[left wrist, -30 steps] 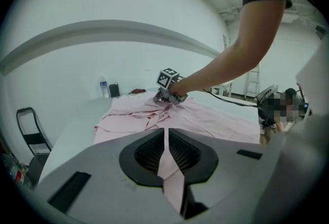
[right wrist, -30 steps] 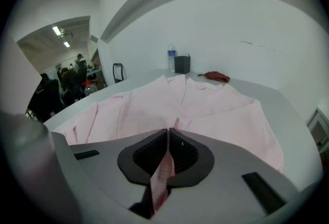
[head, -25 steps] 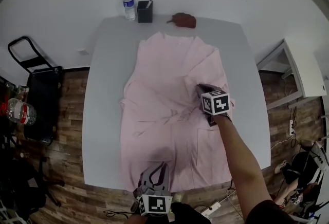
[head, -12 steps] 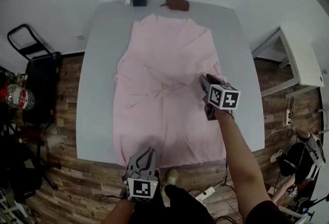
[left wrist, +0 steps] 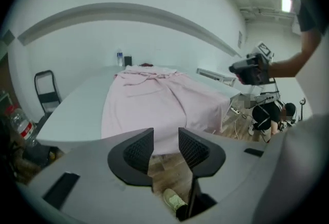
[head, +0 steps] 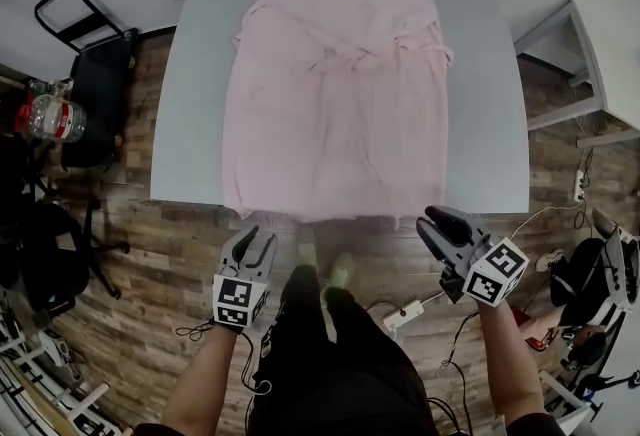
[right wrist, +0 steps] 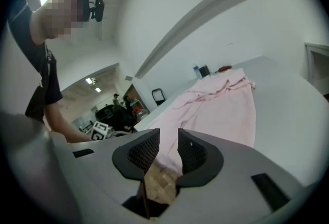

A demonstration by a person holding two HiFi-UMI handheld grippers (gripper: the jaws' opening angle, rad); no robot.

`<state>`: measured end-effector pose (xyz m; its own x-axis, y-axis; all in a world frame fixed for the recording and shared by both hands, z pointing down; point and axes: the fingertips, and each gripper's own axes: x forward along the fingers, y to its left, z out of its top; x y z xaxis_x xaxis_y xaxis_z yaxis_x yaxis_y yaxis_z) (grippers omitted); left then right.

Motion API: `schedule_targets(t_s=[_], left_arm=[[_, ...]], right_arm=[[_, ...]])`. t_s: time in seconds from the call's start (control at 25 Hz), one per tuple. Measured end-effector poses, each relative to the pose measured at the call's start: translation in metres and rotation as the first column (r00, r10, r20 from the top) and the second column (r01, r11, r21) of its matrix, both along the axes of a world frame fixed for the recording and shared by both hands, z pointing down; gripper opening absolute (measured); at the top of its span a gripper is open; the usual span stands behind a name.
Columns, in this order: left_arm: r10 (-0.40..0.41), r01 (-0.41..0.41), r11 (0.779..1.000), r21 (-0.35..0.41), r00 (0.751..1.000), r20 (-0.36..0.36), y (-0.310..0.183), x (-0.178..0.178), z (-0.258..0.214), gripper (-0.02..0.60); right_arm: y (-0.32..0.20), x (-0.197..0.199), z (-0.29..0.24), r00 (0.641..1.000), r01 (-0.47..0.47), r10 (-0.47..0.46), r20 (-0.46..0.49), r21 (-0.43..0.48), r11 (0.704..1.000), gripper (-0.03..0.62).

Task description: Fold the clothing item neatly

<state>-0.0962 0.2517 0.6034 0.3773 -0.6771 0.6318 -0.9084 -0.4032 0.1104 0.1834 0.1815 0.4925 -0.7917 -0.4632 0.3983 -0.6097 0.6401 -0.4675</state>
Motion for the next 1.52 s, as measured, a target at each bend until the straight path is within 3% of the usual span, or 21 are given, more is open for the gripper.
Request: schedule_targets(t_s=[0.12, 0.24, 0.52, 0.8, 0.88, 0.92, 0.96, 1.0, 1.04, 1.2, 1.52], left_arm=[[-0.018, 0.018, 0.998, -0.062, 1.000, -0.004, 0.018, -0.020, 0.027, 0.163], [-0.030, 0.028, 0.995, -0.095, 0.999, -0.015, 0.014, -0.043, 0.053, 0.199], [-0.047, 0.035, 0.993, -0.109, 0.993, -0.109, -0.013, -0.082, 0.091, 0.295], [0.054, -0.074, 0.991, -0.112, 0.983, -0.173, -0.039, -0.061, 0.116, 0.313], [0.072, -0.091, 0.991, -0.095, 0.980, -0.188, -0.044, -0.056, 0.115, 0.276], [0.069, -0.089, 0.992, -0.093, 0.977, -0.200, -0.046, -0.055, 0.113, 0.174], [0.066, -0.088, 0.992, -0.094, 0.974, -0.218, -0.047, -0.055, 0.110, 0.014], [0.070, -0.096, 0.991, -0.098, 0.969, -0.236, -0.047, -0.054, 0.108, 0.011], [0.084, -0.113, 0.988, -0.103, 0.965, -0.249, -0.044, -0.052, 0.105, 0.008], [0.149, -0.187, 0.974, -0.125, 0.953, -0.264, -0.018, -0.048, 0.085, 0.008], [0.152, -0.207, 0.969, -0.132, 0.927, -0.342, 0.015, -0.044, 0.019, 0.008]], right_arm=[[0.059, 0.027, 0.045, 0.998, 0.003, -0.010, -0.065, -0.108, 0.994, 0.116], [0.076, 0.058, 0.098, 0.984, -0.060, 0.032, -0.173, -0.161, 0.985, 0.146], [0.047, 0.085, 0.186, 0.949, -0.112, 0.058, -0.308, -0.160, 0.981, 0.234], [0.017, 0.078, 0.218, 0.946, -0.093, 0.044, -0.321, -0.139, 0.986, 0.259], [0.011, 0.073, 0.221, 0.947, -0.106, 0.064, -0.316, -0.120, 0.987, 0.257], [0.009, 0.071, 0.221, 0.948, -0.112, 0.073, -0.310, -0.112, 0.987, 0.253], [0.008, 0.069, 0.219, 0.950, -0.114, 0.077, -0.303, -0.107, 0.988, 0.198], [0.009, 0.067, 0.217, 0.952, -0.109, 0.072, -0.296, -0.108, 0.988, 0.088], [0.013, 0.065, 0.213, 0.956, -0.097, 0.061, -0.287, -0.112, 0.989, 0.034], [0.044, 0.061, 0.184, 0.972, -0.040, 0.005, -0.235, -0.142, 0.989, 0.025], [0.077, 0.052, 0.115, 0.994, 0.011, -0.031, -0.107, -0.185, 0.983, 0.025]])
